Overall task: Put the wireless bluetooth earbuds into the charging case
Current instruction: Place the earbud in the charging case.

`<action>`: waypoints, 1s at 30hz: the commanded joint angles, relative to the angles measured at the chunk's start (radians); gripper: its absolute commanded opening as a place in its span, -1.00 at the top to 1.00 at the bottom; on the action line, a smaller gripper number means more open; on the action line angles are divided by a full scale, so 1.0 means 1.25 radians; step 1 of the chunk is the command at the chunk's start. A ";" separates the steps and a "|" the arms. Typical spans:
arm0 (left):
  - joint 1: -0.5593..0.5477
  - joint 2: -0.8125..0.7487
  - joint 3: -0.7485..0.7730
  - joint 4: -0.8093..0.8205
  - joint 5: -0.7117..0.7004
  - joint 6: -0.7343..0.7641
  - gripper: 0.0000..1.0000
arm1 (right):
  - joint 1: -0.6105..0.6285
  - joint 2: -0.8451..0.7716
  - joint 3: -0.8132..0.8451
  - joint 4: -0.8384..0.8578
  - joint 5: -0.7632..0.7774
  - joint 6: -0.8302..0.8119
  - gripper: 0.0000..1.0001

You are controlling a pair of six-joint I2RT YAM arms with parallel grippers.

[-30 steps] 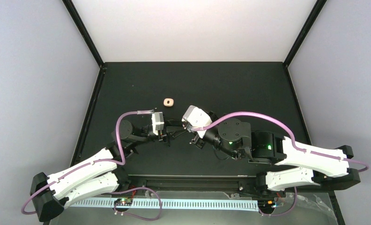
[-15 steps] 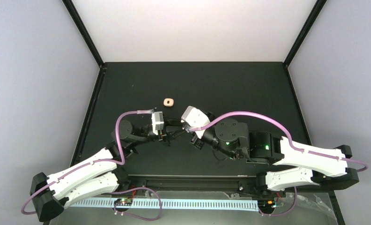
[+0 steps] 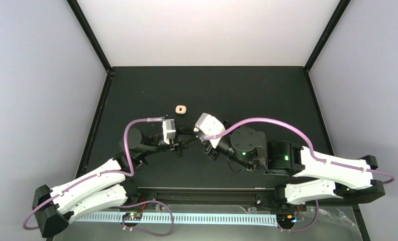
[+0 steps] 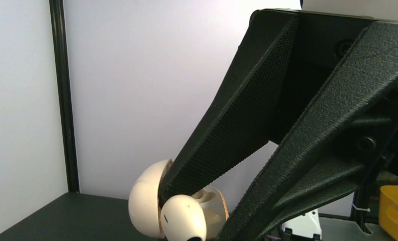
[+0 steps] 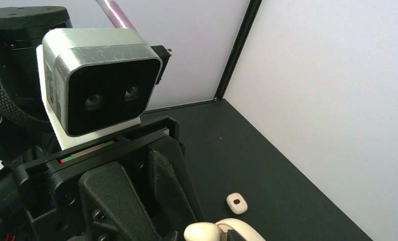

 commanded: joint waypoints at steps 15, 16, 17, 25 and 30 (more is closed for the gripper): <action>-0.006 0.007 0.025 0.009 -0.029 -0.006 0.97 | 0.005 -0.058 0.032 -0.018 0.001 0.050 -0.14; -0.006 0.009 0.025 0.010 -0.030 -0.006 0.97 | 0.005 -0.062 0.035 -0.020 0.000 0.054 -0.17; -0.006 0.010 0.025 0.011 -0.029 -0.006 0.97 | 0.005 -0.067 0.038 -0.024 -0.002 0.059 -0.20; -0.005 0.017 0.021 0.015 -0.049 0.004 0.97 | 0.005 -0.113 0.051 -0.050 0.048 0.120 -0.40; -0.005 0.027 0.020 0.034 -0.070 0.018 0.97 | 0.005 -0.081 0.079 -0.105 0.144 0.188 -0.49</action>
